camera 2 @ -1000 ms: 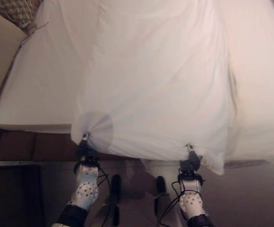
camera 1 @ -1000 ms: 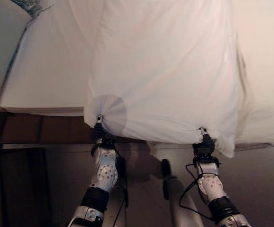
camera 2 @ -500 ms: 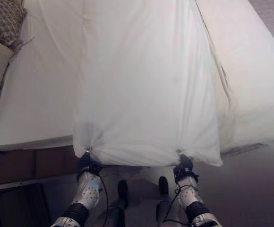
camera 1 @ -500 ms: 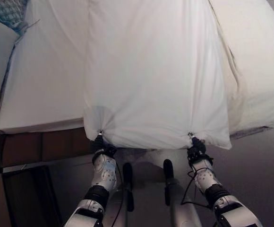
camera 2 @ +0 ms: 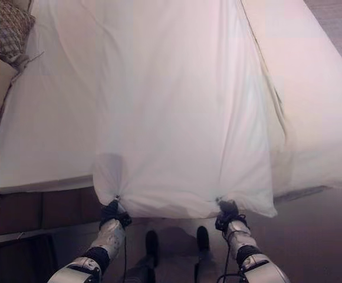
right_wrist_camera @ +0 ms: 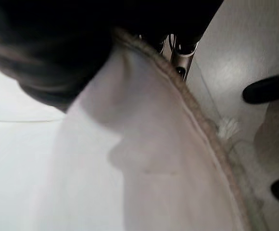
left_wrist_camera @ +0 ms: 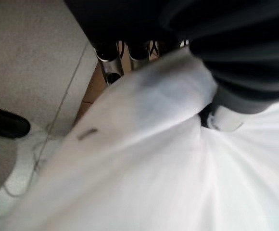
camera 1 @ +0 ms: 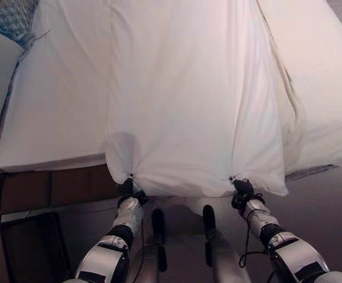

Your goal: Make the bed

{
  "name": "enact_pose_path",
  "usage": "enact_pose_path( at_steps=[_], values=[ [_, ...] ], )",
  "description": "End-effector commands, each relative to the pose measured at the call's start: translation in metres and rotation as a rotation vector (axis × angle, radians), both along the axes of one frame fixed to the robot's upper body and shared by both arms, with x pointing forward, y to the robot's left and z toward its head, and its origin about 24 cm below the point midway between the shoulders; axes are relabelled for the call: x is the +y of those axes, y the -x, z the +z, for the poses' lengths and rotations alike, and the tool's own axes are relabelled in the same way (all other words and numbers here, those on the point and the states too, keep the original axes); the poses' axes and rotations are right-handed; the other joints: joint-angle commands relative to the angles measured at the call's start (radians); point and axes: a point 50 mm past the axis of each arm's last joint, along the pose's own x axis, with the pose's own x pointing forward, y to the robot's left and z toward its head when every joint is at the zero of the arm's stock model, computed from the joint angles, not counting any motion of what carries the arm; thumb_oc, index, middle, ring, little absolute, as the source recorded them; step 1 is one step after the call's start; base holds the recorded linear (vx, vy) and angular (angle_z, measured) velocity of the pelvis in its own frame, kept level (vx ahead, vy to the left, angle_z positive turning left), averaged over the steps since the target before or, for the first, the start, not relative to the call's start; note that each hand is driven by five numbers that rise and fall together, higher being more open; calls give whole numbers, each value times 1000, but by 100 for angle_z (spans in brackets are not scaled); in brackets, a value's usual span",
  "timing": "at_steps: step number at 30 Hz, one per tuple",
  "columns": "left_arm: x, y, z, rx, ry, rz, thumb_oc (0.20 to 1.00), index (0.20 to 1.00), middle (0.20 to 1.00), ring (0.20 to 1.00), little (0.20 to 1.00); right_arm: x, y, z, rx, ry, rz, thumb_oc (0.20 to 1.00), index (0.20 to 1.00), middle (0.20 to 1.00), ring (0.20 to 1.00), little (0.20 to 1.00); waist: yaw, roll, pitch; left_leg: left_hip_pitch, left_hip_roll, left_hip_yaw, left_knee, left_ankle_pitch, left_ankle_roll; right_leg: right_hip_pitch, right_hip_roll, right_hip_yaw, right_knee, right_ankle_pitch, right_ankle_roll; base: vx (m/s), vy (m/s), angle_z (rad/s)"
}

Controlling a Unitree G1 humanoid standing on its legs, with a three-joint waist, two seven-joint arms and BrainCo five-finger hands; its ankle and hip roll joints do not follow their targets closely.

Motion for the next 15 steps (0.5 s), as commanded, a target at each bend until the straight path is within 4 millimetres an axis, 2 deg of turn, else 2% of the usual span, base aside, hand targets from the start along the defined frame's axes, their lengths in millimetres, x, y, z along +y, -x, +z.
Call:
enact_pose_path(
  at_steps=[1,7,15],
  values=[
    [6,65,-59,329,-2,-4,1000,1000,1000,1000,1000,-6,90,-70,419,86,45,1000,1000,1000,1000,1000,3,3,10,-67,9,15,33,-10,-37,-74,-15,24,-46,106,38,29,-11,5],
    [4,69,-60,292,-77,-151,1000,1000,1000,1000,1000,-9,91,-70,412,69,38,1000,1000,1000,1000,1000,23,6,5,-51,10,-7,22,-8,-39,-53,-14,4,-43,92,36,35,-30,8],
    [12,79,-56,197,-204,-302,1000,1000,1000,1000,1000,-21,99,-70,362,42,5,1000,1000,1000,1000,1000,45,10,0,-45,13,-37,8,1,-45,-32,-14,-23,-48,76,35,16,-41,12]
  ],
)
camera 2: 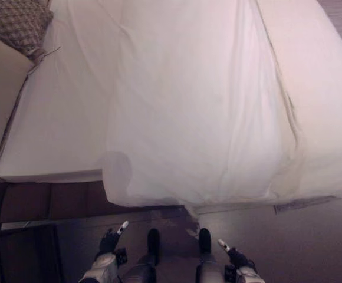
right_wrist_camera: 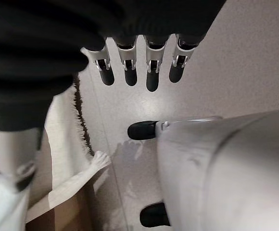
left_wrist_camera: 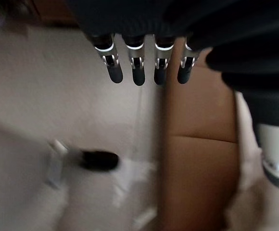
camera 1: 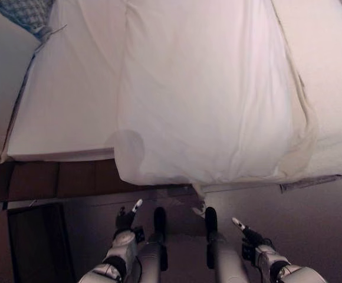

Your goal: Make the bed

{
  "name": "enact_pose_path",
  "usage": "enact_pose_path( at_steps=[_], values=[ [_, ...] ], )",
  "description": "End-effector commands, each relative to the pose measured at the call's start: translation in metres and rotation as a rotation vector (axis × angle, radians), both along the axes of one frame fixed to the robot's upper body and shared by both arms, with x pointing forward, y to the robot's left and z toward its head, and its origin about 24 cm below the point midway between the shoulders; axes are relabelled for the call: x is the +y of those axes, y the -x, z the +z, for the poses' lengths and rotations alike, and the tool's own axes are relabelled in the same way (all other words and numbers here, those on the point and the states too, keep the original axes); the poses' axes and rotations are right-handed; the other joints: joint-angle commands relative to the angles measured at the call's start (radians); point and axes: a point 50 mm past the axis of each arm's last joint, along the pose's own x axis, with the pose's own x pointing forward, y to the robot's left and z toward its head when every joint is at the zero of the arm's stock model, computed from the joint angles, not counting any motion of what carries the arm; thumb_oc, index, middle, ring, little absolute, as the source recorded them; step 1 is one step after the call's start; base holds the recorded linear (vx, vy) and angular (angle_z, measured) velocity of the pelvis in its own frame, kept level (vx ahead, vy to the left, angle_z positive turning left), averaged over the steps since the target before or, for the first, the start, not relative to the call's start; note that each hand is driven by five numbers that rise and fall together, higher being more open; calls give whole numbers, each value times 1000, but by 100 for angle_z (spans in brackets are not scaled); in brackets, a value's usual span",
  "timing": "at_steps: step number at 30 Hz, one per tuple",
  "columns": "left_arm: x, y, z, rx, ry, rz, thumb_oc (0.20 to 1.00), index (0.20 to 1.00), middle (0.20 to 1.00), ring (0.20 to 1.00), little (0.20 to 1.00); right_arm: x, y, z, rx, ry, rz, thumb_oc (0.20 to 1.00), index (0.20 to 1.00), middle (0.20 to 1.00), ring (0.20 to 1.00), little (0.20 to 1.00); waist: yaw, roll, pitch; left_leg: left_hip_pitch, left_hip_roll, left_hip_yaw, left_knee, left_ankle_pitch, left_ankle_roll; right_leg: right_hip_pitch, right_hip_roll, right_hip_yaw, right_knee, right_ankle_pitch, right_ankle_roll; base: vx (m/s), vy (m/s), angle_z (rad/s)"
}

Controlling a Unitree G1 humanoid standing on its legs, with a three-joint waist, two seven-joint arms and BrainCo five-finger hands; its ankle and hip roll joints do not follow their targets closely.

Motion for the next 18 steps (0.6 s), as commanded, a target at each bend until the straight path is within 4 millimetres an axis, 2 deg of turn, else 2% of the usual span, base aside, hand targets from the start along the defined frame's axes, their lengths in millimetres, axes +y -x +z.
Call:
enact_pose_path(
  at_steps=[1,3,6,9,10,11,17,18],
  values=[
    [-7,-10,12,-108,-47,-171,1000,1000,1000,1000,1000,-5,-6,6,-74,-3,10,1000,1000,1000,1000,1000,17,-10,-2,-25,6,14,31,-26,-31,-42,-27,31,-23,67,47,7,-36,13],
    [-8,-5,17,-142,-110,-382,1000,1000,1000,1000,1000,-6,-10,11,-124,8,37,1000,1000,1000,1000,1000,19,-10,-2,-23,7,12,29,-27,-31,-39,-25,29,-23,64,49,9,-22,5],
    [6,-5,36,-240,-154,-528,1000,1000,1000,1000,1000,2,-20,25,-255,-19,135,1000,1000,1000,1000,1000,15,-14,1,-22,9,11,30,-25,-33,-39,-22,29,-19,58,49,0,0,0],
    [4,-14,56,-325,-94,-668,1000,1000,1000,1000,1000,6,-34,50,-405,-60,245,1000,1000,1000,1000,1000,6,-19,1,-22,12,14,30,-24,-34,-41,-20,28,-15,56,52,0,0,0],
    [-5,-26,71,-390,-19,-748,1000,1000,1000,1000,1000,7,-46,68,-492,-81,312,1000,1000,1000,1000,1000,-1,-21,-3,-22,14,17,27,-23,-35,-44,-20,30,-13,55,53,0,0,0],
    [-5,-26,71,-390,-19,-748,1000,1000,1000,1000,1000,7,-46,68,-492,-81,312,1000,1000,1000,1000,1000,-1,-21,-3,-22,14,17,27,-24,-35,-44,-20,30,-13,55,53,0,0,0],
    [-43,-71,132,-586,107,-1043,1000,1000,1000,1000,1000,23,-92,127,-732,-196,498,1000,1000,1000,1000,1000,-17,-26,7,-51,16,31,52,-26,-40,-93,-9,39,25,50,51,-30,1,-1],
    [-46,-75,137,-599,116,-1052,1000,1000,1000,1000,1000,26,-96,131,-745,-205,512,1000,1000,1000,1000,1000,-19,-27,11,-56,16,32,56,-27,-40,-100,-7,41,30,51,51,-69,1,-4]
  ],
)
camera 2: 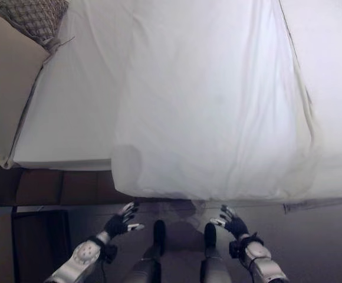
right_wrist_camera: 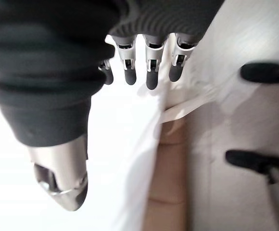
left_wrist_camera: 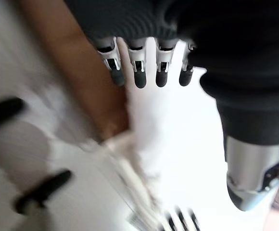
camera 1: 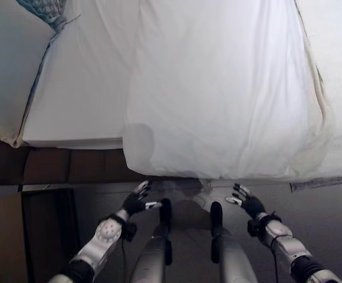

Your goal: Make the bed

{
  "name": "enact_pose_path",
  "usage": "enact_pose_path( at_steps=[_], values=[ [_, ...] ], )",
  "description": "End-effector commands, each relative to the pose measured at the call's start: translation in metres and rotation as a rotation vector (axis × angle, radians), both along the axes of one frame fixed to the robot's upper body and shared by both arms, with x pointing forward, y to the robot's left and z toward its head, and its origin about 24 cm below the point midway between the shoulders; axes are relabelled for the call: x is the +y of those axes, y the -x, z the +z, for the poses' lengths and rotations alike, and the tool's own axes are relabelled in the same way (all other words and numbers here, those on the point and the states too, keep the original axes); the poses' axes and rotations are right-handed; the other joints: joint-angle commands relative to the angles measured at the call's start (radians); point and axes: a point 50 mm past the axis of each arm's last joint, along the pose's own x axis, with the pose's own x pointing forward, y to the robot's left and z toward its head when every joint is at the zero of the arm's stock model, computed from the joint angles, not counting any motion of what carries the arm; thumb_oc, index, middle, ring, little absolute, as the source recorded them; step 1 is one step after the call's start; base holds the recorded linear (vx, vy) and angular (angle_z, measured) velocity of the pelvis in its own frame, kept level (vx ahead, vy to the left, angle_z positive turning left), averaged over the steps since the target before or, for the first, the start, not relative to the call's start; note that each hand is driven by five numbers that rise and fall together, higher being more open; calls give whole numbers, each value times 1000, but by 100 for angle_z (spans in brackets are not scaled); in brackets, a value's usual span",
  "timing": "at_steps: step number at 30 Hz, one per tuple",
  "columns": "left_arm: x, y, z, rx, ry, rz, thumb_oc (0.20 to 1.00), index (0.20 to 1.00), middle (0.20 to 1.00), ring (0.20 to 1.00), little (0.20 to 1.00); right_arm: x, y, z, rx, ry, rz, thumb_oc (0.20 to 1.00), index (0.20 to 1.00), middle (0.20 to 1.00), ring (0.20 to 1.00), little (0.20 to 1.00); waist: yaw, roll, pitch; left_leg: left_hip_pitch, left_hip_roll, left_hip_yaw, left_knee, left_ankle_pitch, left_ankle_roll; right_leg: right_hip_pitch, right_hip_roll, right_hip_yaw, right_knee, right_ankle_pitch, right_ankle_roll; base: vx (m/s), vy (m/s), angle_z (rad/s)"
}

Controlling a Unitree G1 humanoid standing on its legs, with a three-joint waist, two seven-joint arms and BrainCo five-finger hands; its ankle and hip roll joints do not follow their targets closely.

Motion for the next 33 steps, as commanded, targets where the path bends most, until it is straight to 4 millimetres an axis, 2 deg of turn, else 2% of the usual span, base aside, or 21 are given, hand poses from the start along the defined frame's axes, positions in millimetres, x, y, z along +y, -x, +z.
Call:
enact_pose_path(
  at_steps=[1,2,4,5,7,9,10,15,16,17,18,19,21,23,24,25,26,28,29,32,33],
  values=[
    [-18,-17,38,-111,64,-159,1000,1000,1000,1000,1000,22,-18,33,-134,-131,135,1000,1000,1000,1000,1000,-17,-54,1,-39,10,34,107,-73,-40,-49,-10,50,-5,45,55,-54,1,-9],
    [-18,-17,38,-111,63,-159,1000,1000,1000,1000,1000,22,-18,33,-134,-131,135,1000,1000,1000,1000,1000,-17,-54,-1,-42,10,34,107,-72,-40,-52,-10,50,-5,46,55,-66,7,-16],
    [-28,-30,60,-192,61,-196,1000,1000,1000,1000,1000,30,-29,50,-179,-185,176,1000,1000,1000,1000,1000,-20,-56,7,-72,10,36,129,-73,-42,-83,-7,55,14,42,54,-52,-1,-8],
    [-28,-30,60,-192,61,-196,1000,1000,1000,1000,1000,30,-29,50,-179,-185,176,1000,1000,1000,1000,1000,-20,-56,7,-72,10,36,129,-73,-42,-83,-7,55,14,42,54,-70,-19,-4],
    [-50,-50,87,-211,154,-260,1000,1000,1000,1000,1000,43,-48,69,-192,-226,257,1000,1000,1000,1000,1000,-24,-55,20,-126,9,34,168,-73,-46,-138,-2,57,50,38,51,-87,-16,-5],
    [-50,-50,87,-211,154,-260,1000,1000,1000,1000,1000,43,-48,69,-193,-226,257,1000,1000,1000,1000,1000,-24,-55,19,-128,9,34,169,-74,-46,-139,-2,57,51,38,51,-47,-3,-1],
    [-56,-59,105,-199,201,-327,1000,1000,1000,1000,1000,45,-60,85,-208,-254,294,1000,1000,1000,1000,1000,-26,-53,25,-173,10,35,200,-77,-48,-187,2,61,85,36,49,-69,-8,-1],
    [-66,-81,145,-259,302,-317,1000,1000,1000,1000,1000,49,-84,117,-254,-360,284,1000,1000,1000,1000,1000,-31,-47,36,-274,11,30,282,-93,-52,-284,5,60,158,21,46,-67,-15,4],
    [-63,-93,165,-343,322,-229,1000,1000,1000,1000,1000,49,-95,133,-289,-398,251,1000,1000,1000,1000,1000,-31,-46,50,-306,13,32,310,-99,-57,-315,6,61,180,16,43,-52,-16,9],
    [-63,-94,165,-343,322,-229,1000,1000,1000,1000,1000,49,-96,134,-289,-398,251,1000,1000,1000,1000,1000,-31,-46,47,-311,13,31,309,-97,-57,-319,5,61,180,18,43,-60,-19,5],
    [-56,-106,184,-413,319,-119,1000,1000,1000,1000,1000,42,-107,153,-334,-383,196,1000,1000,1000,1000,1000,-31,-46,61,-341,20,36,328,-103,-61,-347,3,55,195,15,43,-31,-5,3],
    [-56,-106,184,-414,319,-119,1000,1000,1000,1000,1000,42,-107,153,-335,-383,196,1000,1000,1000,1000,1000,-32,-46,58,-346,19,36,327,-100,-60,-352,2,55,194,18,44,-50,-13,2],
    [-50,-116,197,-449,312,-16,1000,1000,1000,1000,1000,38,-117,171,-359,-387,163,1000,1000,1000,1000,1000,-32,-47,70,-390,24,42,363,-104,-64,-399,4,58,231,14,44,-38,-13,0],
    [-32,-129,212,-500,250,126,1000,1000,1000,1000,1000,32,-127,193,-391,-363,114,1000,1000,1000,1000,1000,-32,-54,82,-453,33,41,445,-123,-65,-464,11,62,316,-7,34,-35,-23,3],
    [-32,-129,213,-502,250,126,1000,1000,1000,1000,1000,32,-128,194,-393,-363,115,1000,1000,1000,1000,1000,-32,-54,82,-459,33,41,451,-125,-65,-470,11,62,321,-10,34,-37,-22,2],
    [-16,-135,220,-517,223,219,1000,1000,1000,1000,1000,30,-133,206,-414,-370,76,1000,1000,1000,1000,1000,-32,-58,84,-498,38,39,508,-146,-62,-510,16,65,377,-25,29,0,0,0],
    [-16,-135,220,-519,224,219,1000,1000,1000,1000,1000,30,-133,207,-415,-370,77,1000,1000,1000,1000,1000,-32,-58,83,-503,39,40,512,-148,-61,-514,17,66,381,-26,29,-13,-9,-4],
    [0,-140,227,-524,221,324,1000,1000,1000,1000,1000,26,-138,217,-424,-370,13,1000,1000,1000,1000,1000,-32,-63,87,-529,44,38,565,-174,-61,-537,18,65,417,-45,23,-10,-16,-4],
    [11,-143,229,-499,248,381,1000,1000,1000,1000,1000,23,-143,230,-438,-383,-42,1000,1000,1000,1000,1000,-33,-63,91,-552,47,39,594,-189,-60,-560,15,64,443,-51,22,-24,-19,-4],
    [16,-144,233,-496,261,422,1000,1000,1000,1000,1000,19,-145,236,-440,-394,-80,1000,1000,1000,1000,1000,-33,-61,87,-575,48,44,606,-187,-61,-584,11,66,458,-48,22,-9,-2,-2],
    [19,-144,234,-492,263,429,1000,1000,1000,1000,1000,12,-145,240,-443,-360,-106,1000,1000,1000,1000,1000,-33,-61,85,-582,48,48,610,-186,-64,-591,8,64,460,-48,22,0,0,0]
  ],
)
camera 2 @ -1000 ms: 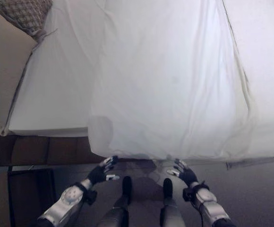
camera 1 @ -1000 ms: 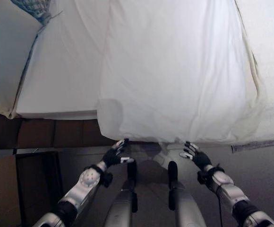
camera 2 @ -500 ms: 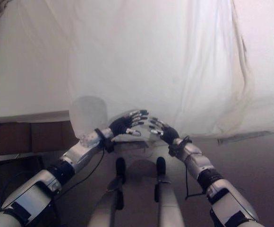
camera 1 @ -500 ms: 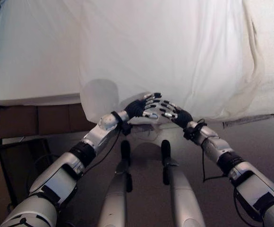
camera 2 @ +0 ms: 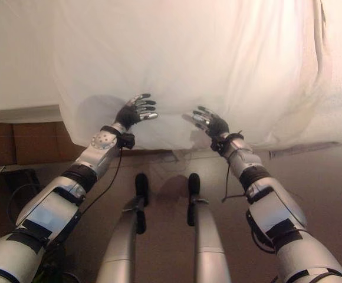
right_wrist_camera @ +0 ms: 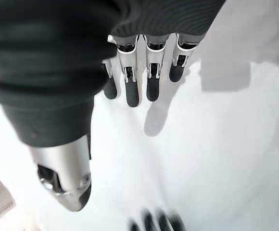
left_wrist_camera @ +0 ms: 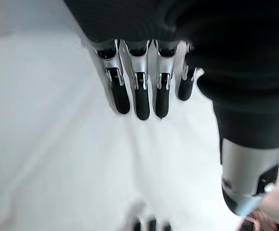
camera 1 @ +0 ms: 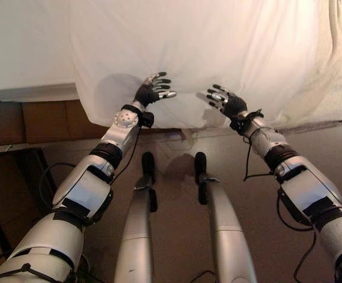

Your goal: Make the bed

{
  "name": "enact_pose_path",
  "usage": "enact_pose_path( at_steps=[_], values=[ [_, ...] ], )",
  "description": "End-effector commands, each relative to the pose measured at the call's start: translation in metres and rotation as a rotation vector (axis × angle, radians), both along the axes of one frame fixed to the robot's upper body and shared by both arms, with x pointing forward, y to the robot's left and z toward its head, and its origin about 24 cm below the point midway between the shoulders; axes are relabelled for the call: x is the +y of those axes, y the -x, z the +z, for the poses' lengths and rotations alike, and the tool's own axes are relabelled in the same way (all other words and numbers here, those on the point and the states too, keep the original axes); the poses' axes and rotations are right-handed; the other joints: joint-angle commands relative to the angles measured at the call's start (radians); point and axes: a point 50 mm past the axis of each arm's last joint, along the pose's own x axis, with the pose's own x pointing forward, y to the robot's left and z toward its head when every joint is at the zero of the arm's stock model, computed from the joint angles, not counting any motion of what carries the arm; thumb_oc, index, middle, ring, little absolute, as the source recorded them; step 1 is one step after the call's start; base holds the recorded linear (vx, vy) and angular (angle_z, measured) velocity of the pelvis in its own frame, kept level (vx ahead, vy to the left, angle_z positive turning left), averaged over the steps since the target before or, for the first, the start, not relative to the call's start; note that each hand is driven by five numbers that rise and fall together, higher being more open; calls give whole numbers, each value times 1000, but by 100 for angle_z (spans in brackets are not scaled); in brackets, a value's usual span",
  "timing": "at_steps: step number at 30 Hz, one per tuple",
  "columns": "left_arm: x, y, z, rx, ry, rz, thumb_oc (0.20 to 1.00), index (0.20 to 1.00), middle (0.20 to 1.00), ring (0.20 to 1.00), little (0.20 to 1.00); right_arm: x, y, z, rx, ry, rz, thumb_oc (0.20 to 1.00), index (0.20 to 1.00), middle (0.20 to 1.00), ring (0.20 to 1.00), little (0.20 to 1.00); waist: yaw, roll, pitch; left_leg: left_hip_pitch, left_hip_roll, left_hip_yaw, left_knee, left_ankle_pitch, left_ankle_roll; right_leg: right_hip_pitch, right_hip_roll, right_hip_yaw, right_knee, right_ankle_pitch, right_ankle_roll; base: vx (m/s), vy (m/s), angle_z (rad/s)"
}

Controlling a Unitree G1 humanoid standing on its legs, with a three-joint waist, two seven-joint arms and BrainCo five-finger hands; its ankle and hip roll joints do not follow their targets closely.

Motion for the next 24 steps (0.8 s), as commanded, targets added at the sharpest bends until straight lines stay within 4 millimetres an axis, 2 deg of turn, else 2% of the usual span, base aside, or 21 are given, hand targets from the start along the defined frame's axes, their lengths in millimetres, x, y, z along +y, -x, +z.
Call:
enact_pose_path(
  at_steps=[1,3,6,7,10,11,13,16,17,18,19,20,24],
  values=[
    [39,-2,20,-34,135,177,1000,1000,1000,1000,1000,-41,0,25,-33,-5,-214,1000,1000,1000,1000,1000,4,28,-46,-23,16,33,99,-97,-30,3,-7,11,-90,57,76,0,0,0],
    [43,-2,20,-34,166,196,1000,1000,1000,1000,1000,-42,0,30,-48,-40,-231,1000,1000,1000,1000,1000,2,29,-51,-34,13,34,94,-87,-30,-8,-10,9,-95,65,77,0,0,0],
    [63,1,16,-19,218,269,1000,1000,1000,1000,1000,-60,2,36,-38,-60,-333,1000,1000,1000,1000,1000,6,31,-55,-35,13,33,77,-82,-32,-9,-7,9,-108,66,76,4,-10,-1],
    [74,3,10,0,261,304,1000,1000,1000,1000,1000,-79,6,35,-12,-58,-413,1000,1000,1000,1000,1000,11,35,-56,-23,14,32,64,-86,-34,5,-10,3,-114,57,76,1,-31,-2],
    [82,5,7,1,258,320,1000,1000,1000,1000,1000,-87,8,37,-14,-67,-441,1000,1000,1000,1000,1000,11,39,-56,-22,12,29,49,-75,-34,6,-10,0,-127,66,77,4,-8,1],
    [93,8,3,3,263,353,1000,1000,1000,1000,1000,-102,13,37,0,-64,-494,1000,1000,1000,1000,1000,16,43,-53,-10,11,25,23,-67,-37,24,-10,-5,-156,73,79,0,0,0],
    [106,13,-4,10,254,388,1000,1000,1000,1000,1000,-116,18,36,9,-74,-543,1000,1000,1000,1000,1000,22,48,-45,12,10,22,-18,-51,-39,50,-11,-14,-198,84,83,11,-18,1],
    [129,24,-23,33,268,452,1000,1000,1000,1000,1000,-149,31,26,51,-50,-655,1000,1000,1000,1000,1000,32,60,-33,63,4,18,-95,-15,-50,103,-11,-25,-263,101,91,42,-37,8],
    [141,31,-35,49,268,493,1000,1000,1000,1000,1000,-165,40,17,76,-52,-711,1000,1000,1000,1000,1000,34,63,-30,94,-1,12,-131,-2,-51,134,-10,-28,-294,106,93,42,-33,7],
    [140,31,-36,51,267,493,1000,1000,1000,1000,1000,-165,40,16,78,-50,-711,1000,1000,1000,1000,1000,34,63,-29,100,-1,12,-137,1,-51,139,-11,-29,-299,107,93,56,-29,8],
    [148,36,-47,69,277,517,1000,1000,1000,1000,1000,-173,45,10,94,-64,-741,1000,1000,1000,1000,1000,37,66,-30,124,-4,8,-161,6,-50,158,-10,-29,-314,110,94,62,-28,7],
    [156,42,-58,89,278,552,1000,1000,1000,1000,1000,-184,52,-3,127,-92,-779,1000,1000,1000,1000,1000,38,69,-27,151,-8,5,-179,8,-53,185,-7,-31,-327,105,94,63,-28,9],
    [181,70,-107,206,316,665,1000,1000,1000,1000,1000,-200,69,-42,231,-115,-846,1000,1000,1000,1000,1000,42,65,-40,225,-13,3,-242,28,-50,256,-10,-36,-375,119,93,59,-9,4]
  ],
)
